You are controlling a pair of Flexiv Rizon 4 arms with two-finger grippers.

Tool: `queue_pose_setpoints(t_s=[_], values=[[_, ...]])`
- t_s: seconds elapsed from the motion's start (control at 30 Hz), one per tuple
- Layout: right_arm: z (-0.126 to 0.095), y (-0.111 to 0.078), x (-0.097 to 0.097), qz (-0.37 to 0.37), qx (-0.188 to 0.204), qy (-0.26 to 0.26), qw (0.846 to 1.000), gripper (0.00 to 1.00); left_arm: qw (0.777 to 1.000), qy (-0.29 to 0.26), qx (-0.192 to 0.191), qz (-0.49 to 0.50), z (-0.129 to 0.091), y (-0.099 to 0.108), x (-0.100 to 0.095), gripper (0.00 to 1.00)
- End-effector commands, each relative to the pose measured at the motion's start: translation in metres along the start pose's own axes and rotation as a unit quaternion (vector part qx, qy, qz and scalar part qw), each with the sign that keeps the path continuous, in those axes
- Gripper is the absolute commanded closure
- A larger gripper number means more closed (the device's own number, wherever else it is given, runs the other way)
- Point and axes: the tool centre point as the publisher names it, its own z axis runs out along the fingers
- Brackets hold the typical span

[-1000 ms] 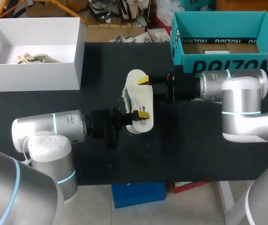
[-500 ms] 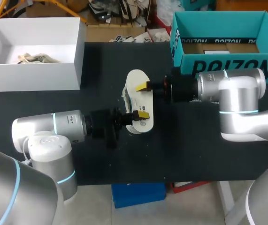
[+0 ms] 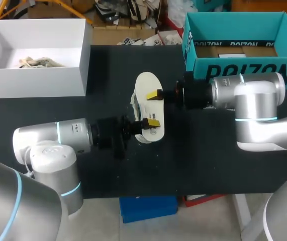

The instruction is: Take the shoe out of the shoebox, open the shoe tongue, remove and reinsert the insole, then place the shoe into the shoebox

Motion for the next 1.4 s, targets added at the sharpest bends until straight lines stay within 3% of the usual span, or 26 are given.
queue_pose_setpoints(t_s=[0.03,0.2,0.5,0.7,0.77,0.9,1.1,1.4], values=[[0.001,0.0,0.001,0.0,-0.002,-0.001,1.0,1.0,1.0,0.019,-0.014,-0.017,-0.002,-0.003,-0.005,0.0],[0.001,0.0,0.001,0.0,-0.002,-0.001,1.0,1.0,0.997,0.073,-0.015,-0.024,-0.013,-0.002,-0.009,0.0],[0.001,0.0,0.001,0.0,-0.002,-0.001,1.0,1.0,0.966,0.253,-0.036,-0.04,-0.052,0.006,-0.025,0.0],[0.001,0.0,0.001,0.0,-0.002,-0.001,1.0,1.0,0.922,0.384,-0.029,-0.02,-0.063,0.008,-0.033,0.0],[0.001,0.0,0.001,0.0,-0.002,-0.001,1.0,1.0,0.892,0.452,-0.017,-0.01,-0.063,0.007,-0.034,0.0],[0.001,0.0,0.001,0.0,-0.002,-0.001,1.0,1.0,0.855,0.518,-0.013,0.021,-0.06,0.007,-0.036,0.0],[0.001,0.0,0.001,0.0,-0.002,-0.001,1.0,1.0,0.819,0.572,-0.001,0.052,-0.054,0.009,-0.041,0.0],[0.001,0.0,0.001,0.0,-0.002,-0.001,1.0,1.0,0.788,0.607,-0.001,0.103,-0.031,0.015,-0.056,0.0]])
